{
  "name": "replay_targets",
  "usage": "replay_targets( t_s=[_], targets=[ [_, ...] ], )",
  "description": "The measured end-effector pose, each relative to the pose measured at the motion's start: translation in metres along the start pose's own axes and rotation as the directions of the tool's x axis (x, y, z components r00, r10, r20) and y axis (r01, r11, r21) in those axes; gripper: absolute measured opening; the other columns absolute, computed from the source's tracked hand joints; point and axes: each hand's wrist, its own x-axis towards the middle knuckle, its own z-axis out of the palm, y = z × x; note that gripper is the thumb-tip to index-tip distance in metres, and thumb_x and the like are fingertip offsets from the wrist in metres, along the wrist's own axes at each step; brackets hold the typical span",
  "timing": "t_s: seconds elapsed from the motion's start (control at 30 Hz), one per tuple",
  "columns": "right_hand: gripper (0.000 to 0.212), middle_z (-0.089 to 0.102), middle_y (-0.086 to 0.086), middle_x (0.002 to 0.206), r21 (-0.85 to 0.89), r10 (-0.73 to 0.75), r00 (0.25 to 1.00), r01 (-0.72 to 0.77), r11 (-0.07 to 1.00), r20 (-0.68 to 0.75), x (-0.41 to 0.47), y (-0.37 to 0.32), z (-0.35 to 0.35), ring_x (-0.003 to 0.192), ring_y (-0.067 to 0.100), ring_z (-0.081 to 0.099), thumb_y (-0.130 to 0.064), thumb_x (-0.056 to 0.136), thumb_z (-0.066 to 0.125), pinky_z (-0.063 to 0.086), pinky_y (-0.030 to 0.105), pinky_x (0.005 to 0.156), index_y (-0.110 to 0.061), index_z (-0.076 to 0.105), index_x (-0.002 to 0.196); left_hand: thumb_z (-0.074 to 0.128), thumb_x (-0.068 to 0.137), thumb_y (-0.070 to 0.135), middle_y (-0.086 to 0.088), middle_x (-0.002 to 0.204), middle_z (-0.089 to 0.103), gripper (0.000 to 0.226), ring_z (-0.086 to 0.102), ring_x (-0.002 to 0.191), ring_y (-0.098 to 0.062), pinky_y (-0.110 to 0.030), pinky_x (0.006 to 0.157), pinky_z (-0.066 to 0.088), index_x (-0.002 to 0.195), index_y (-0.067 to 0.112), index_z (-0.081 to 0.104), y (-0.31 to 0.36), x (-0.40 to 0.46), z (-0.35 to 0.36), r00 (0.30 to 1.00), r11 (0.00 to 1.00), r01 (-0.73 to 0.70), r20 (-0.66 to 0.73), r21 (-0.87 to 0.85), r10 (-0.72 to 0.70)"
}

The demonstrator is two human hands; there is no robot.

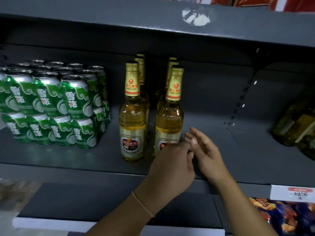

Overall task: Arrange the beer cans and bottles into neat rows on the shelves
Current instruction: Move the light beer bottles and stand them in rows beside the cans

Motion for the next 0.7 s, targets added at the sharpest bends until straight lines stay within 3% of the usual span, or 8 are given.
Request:
replay_targets(
  t_s=[0.07,0.17,0.27,0.47,0.6,0.7],
  targets=[
    [0.042,0.06,0.006,0.133,0.001,-0.005,0.999,0.005,1.0,-0.045,-0.001,-0.007,-0.019,0.117,0.003,0.061,-0.018,0.095,0.049,0.049,0.021,0.099,-0.014,0.051,0.136,0.045,0.1,0.024,0.005,0.1,0.067,0.024,0.057,0.086,-0.004,-0.013,0.071,0.042,0.119,0.022,0.059,0.012,0.013,0.009,0.999,0.996,-0.045,-0.03,-0.071,0.043],
    [0.044,0.062,0.009,0.13,-0.014,-0.026,0.992,0.025,1.0,-0.123,-0.001,-0.018,-0.056,0.118,0.015,0.062,-0.024,0.093,0.049,0.05,0.034,0.103,-0.012,0.052,0.135,0.047,0.098,0.017,0.004,0.108,0.069,0.03,0.057,0.092,0.001,-0.005,0.073,0.04,0.127,0.019,0.057,0.031,0.036,0.029,0.992,0.988,-0.113,-0.068,-0.109,0.106],
    [0.04,0.064,0.006,0.129,-0.043,-0.04,0.978,0.032,0.999,-0.206,-0.002,-0.029,-0.099,0.121,0.016,0.061,-0.025,0.093,0.051,0.045,0.045,0.108,-0.016,0.054,0.133,0.046,0.098,0.017,-0.002,0.127,0.062,0.041,0.059,0.111,-0.012,-0.017,0.091,0.043,0.139,0.016,0.049,0.05,0.064,0.057,0.99,0.982,-0.129,-0.067,-0.135,0.121],
    [0.037,0.064,0.001,0.126,-0.185,-0.14,0.939,0.084,0.979,-0.314,-0.005,-0.051,-0.196,0.119,0.012,0.061,-0.014,0.098,0.051,0.048,0.04,0.104,-0.014,0.053,0.135,0.045,0.098,0.017,-0.003,0.142,0.051,0.049,0.049,0.127,-0.017,-0.031,0.108,0.039,0.146,0.018,0.037,0.103,0.119,0.121,0.976,0.96,-0.204,0.04,-0.19,0.216],
    [0.04,0.065,0.0,0.126,-0.276,-0.194,0.903,0.089,0.957,-0.382,-0.009,-0.055,-0.26,0.118,0.013,0.061,-0.027,0.093,0.056,0.049,0.039,0.103,-0.021,0.054,0.133,0.045,0.098,0.013,-0.005,0.147,0.045,0.051,0.045,0.132,-0.019,-0.032,0.112,0.035,0.148,0.017,0.035,0.145,0.145,0.159,0.961,0.944,-0.234,0.089,-0.234,0.261],
    [0.031,0.067,-0.002,0.118,-0.323,-0.273,0.812,0.11,0.94,-0.516,-0.014,-0.057,-0.308,0.112,0.01,0.063,-0.023,0.093,0.061,0.049,0.036,0.1,-0.022,0.059,0.124,0.044,0.099,0.012,-0.005,0.15,0.041,0.051,0.041,0.135,-0.017,-0.023,0.112,0.03,0.149,0.016,0.034,0.173,0.158,0.184,0.952,0.93,-0.236,0.125,-0.281,0.279]
  ],
)
